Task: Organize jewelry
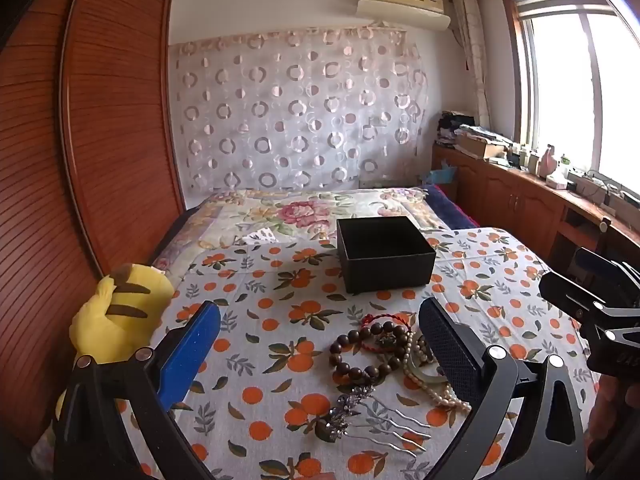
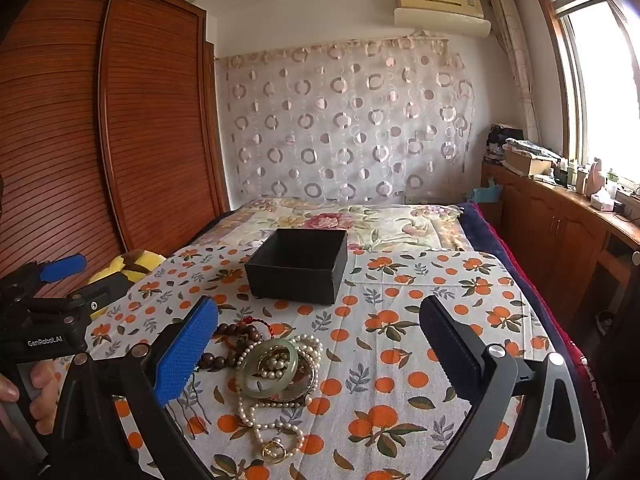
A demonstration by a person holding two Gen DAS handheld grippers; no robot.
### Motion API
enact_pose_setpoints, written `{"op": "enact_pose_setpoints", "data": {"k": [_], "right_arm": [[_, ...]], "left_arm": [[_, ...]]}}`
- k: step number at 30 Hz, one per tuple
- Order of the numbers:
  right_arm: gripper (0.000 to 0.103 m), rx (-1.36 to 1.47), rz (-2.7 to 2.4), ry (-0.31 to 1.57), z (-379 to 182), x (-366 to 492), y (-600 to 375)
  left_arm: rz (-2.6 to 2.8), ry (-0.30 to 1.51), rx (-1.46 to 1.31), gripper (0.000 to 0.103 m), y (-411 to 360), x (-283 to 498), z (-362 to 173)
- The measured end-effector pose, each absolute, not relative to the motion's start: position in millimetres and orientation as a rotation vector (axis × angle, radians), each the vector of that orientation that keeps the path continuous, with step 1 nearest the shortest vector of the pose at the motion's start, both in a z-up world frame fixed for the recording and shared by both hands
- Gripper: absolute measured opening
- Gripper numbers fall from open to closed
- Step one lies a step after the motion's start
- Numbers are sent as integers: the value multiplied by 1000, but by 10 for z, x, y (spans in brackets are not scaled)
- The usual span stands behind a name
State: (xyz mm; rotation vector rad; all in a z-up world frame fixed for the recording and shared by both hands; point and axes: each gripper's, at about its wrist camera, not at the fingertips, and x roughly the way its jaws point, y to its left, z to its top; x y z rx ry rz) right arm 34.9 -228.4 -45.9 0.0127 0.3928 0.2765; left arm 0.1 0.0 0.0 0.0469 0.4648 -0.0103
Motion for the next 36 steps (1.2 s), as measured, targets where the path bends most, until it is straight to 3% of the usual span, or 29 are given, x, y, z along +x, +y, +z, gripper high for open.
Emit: {"op": "enact_pose_setpoints", "data": {"k": [36], "right_arm": [[101,13,277,392,-436,335,-2281]], "left_arm": [[-8,444,42,96,3,-67,85]]}}
